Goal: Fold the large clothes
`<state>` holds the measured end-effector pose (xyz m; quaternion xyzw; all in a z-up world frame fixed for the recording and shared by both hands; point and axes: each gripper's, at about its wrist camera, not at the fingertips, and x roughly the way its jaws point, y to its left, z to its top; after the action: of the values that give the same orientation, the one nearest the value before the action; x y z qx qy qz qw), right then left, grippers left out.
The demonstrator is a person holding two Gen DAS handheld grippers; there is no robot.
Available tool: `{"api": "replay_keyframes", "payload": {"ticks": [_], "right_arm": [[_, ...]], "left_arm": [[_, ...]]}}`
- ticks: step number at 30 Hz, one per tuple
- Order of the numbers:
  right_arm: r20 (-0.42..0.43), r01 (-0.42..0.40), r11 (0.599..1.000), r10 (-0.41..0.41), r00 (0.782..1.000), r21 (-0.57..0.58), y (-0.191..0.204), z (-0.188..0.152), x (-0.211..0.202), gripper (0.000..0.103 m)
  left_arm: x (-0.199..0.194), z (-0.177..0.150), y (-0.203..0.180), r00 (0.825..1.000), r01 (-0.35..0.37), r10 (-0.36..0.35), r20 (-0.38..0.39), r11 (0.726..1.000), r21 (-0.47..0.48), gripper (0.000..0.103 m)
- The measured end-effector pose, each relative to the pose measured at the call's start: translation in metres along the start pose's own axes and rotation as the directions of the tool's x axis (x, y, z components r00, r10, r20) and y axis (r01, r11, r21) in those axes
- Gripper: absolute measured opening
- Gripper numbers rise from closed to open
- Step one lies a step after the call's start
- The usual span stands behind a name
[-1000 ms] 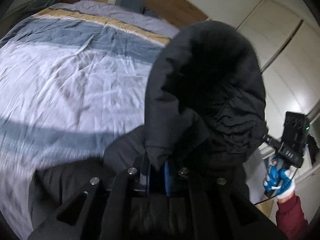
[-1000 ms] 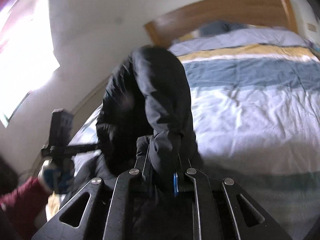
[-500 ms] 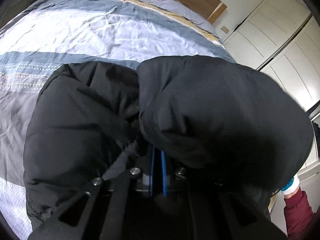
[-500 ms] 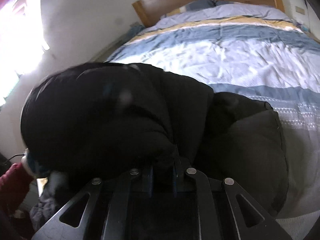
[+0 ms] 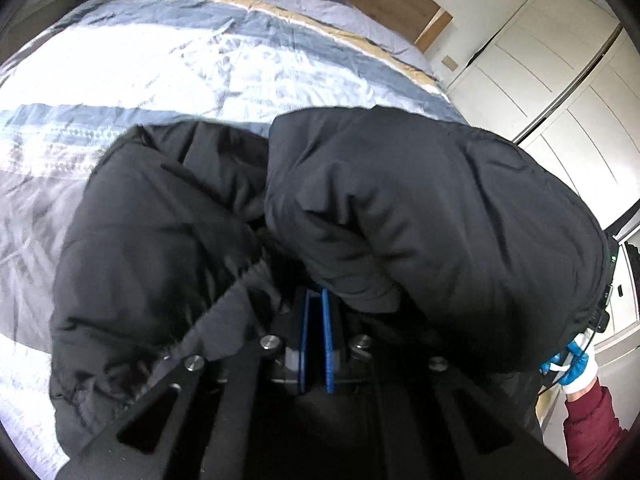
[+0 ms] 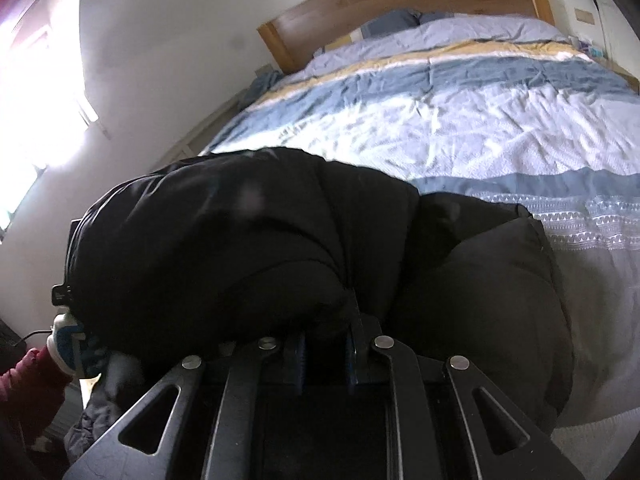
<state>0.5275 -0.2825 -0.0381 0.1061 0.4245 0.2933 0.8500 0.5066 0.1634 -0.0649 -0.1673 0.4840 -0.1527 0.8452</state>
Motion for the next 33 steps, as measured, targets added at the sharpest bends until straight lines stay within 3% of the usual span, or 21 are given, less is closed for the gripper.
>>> {"api": "replay_keyframes", "payload": {"ticks": [8,13,17,19,22,25,29,33], "right_arm": [[0.043,-0.051,0.998,0.052,0.998,-0.019,0.024,0.007,-0.023,0.013],[0.078,-0.117,0.988,0.126,0.989,-0.105,0.052,0.008,-0.058,0.012],[0.056,-0.143,0.975,0.155,0.986,-0.17,0.065,-0.015,-0.079,0.012],[0.033,-0.118,0.976,0.126,0.991,-0.185,0.06,-0.031,-0.081,0.012],[-0.021,-0.024,0.985,0.02,1.0,-0.172,0.039,-0.052,-0.069,0.012],[-0.049,0.031,0.991,-0.038,0.998,-0.127,0.015,-0.064,-0.058,0.012],[-0.042,0.054,0.991,-0.06,0.997,-0.126,0.013,-0.064,-0.056,0.011],[-0.044,0.076,0.987,-0.083,0.996,-0.141,0.016,-0.061,-0.053,0.012]], "left_arm": [[-0.039,0.005,-0.019,0.993,0.011,-0.012,0.114,1.0,0.012,0.0],[-0.062,0.003,-0.031,0.989,0.029,-0.033,0.143,0.999,0.033,0.0],[-0.085,-0.024,-0.037,0.986,0.071,-0.078,0.15,0.996,0.051,0.0],[-0.091,-0.043,-0.037,0.986,0.078,-0.086,0.141,0.995,0.059,0.0],[-0.095,-0.062,-0.031,0.987,0.097,-0.102,0.127,0.994,0.043,0.0],[-0.1,-0.064,-0.025,0.987,0.085,-0.089,0.131,0.996,0.035,0.0],[-0.115,-0.051,-0.019,0.979,0.108,-0.108,0.172,0.994,0.013,0.0],[-0.115,-0.013,-0.023,0.966,0.146,-0.142,0.216,0.989,0.001,0.0]]}}
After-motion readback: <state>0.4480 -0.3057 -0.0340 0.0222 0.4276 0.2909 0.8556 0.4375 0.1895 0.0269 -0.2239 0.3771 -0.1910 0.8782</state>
